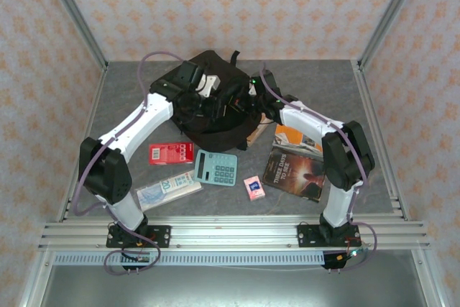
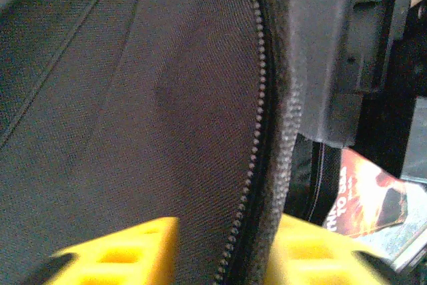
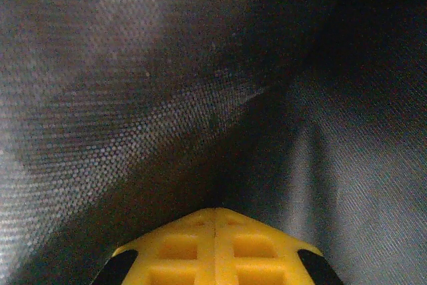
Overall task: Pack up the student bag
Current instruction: Open the student bag at the top-center of the table, then pick up the personal item from the bottom-center of the table.
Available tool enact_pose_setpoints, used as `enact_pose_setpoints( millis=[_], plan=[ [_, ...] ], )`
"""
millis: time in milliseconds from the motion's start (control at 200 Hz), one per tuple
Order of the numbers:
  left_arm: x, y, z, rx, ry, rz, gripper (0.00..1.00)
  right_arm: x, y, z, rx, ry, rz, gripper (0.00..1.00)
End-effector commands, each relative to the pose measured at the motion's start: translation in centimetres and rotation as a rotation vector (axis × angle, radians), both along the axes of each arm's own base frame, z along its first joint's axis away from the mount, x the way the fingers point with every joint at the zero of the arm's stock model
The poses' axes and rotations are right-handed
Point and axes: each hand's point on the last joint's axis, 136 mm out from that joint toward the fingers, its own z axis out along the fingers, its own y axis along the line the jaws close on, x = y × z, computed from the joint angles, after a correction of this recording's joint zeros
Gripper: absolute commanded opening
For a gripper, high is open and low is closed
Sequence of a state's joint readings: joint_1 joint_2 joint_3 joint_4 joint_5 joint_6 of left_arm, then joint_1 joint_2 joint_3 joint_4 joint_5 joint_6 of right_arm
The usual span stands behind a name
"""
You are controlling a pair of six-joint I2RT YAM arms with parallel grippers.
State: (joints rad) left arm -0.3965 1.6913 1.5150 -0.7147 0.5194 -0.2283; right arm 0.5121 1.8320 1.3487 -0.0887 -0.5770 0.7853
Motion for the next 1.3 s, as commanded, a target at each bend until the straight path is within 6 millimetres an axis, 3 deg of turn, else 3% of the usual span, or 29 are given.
enact_pose_setpoints(
  millis=[0,45,130,295,365,550,726,891,1041,1101,1136,1156,1201,1296],
  plan=[
    [0.3,0.5,2.4,-0.010,-0.081,0.001,0.10,0.2,0.6,1.8,0.023,-0.050,0.020,0.00],
    [0.6,0.6,3.1,0.001,-0.104,0.000,0.00,0.1,0.3,1.9,0.010,-0.052,0.018,0.00],
    [1.5,1.4,5.3,0.045,-0.178,0.016,0.00,-0.4,-0.5,2.4,-0.025,-0.074,0.009,0.00],
    [3.9,3.7,10.1,0.156,-0.351,0.099,0.00,-1.8,-3.0,4.9,-0.128,-0.136,-0.011,0.36],
    [4.6,3.9,11.7,0.162,-0.399,0.115,0.00,-2.8,-4.8,6.3,-0.191,-0.174,-0.032,0.46],
    [5.9,3.3,13.3,0.170,-0.435,0.093,0.00,-6.5,-8.3,7.3,-0.361,-0.216,-0.003,0.58],
    [6.6,2.8,13.3,0.158,-0.441,0.080,0.00,-10.7,-9.7,4.7,-0.459,-0.172,0.059,0.72],
    [6.9,1.5,13.2,0.089,-0.424,0.065,0.00,-15.7,-9.7,1.1,-0.538,-0.092,0.152,0.73],
    [7.0,-1.5,12.3,-0.036,-0.351,-0.041,0.04,-20.4,-9.7,-2.7,-0.646,-0.040,0.251,0.74],
    [7.3,-2.4,11.6,-0.069,-0.300,-0.060,0.07,-21.3,-10.1,-3.6,-0.690,-0.034,0.245,0.86],
    [7.3,-2.8,11.5,-0.084,-0.280,-0.070,0.07,-21.6,-10.4,-4.0,-0.708,-0.032,0.231,0.87],
    [7.8,-3.1,10.2,-0.082,-0.247,-0.072,0.07,-21.6,-10.5,-4.0,-0.711,-0.034,0.223,0.87],
    [8.1,-3.5,9.4,-0.092,-0.220,-0.077,0.06,-22.0,-10.6,-4.4,-0.700,-0.029,0.214,0.87],
    [8.3,-3.8,8.8,-0.105,-0.198,-0.077,0.05,-23.0,-9.3,-5.3,-0.621,-0.005,0.225,0.86]
  ],
)
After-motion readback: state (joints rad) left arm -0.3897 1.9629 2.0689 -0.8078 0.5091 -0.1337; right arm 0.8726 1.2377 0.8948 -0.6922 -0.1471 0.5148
